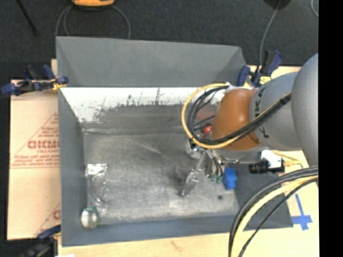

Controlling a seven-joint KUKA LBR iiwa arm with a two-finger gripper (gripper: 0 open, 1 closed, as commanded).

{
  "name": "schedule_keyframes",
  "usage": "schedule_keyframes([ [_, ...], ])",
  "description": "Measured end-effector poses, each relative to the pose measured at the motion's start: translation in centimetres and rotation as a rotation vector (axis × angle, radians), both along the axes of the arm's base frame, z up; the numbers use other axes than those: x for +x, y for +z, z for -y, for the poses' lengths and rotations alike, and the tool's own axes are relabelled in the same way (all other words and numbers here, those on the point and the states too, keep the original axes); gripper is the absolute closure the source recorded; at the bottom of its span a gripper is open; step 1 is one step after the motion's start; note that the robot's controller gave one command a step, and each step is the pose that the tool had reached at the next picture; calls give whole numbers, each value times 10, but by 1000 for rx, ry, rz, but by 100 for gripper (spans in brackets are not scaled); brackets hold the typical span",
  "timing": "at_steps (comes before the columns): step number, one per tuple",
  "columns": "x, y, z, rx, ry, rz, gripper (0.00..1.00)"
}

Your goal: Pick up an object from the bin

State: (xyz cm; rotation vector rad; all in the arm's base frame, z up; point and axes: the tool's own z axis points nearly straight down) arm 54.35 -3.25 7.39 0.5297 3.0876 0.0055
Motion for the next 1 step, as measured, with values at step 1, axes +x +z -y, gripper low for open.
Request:
schedule_keyframes([
  [1, 2, 2, 0, -1, 6, -1, 0],
])
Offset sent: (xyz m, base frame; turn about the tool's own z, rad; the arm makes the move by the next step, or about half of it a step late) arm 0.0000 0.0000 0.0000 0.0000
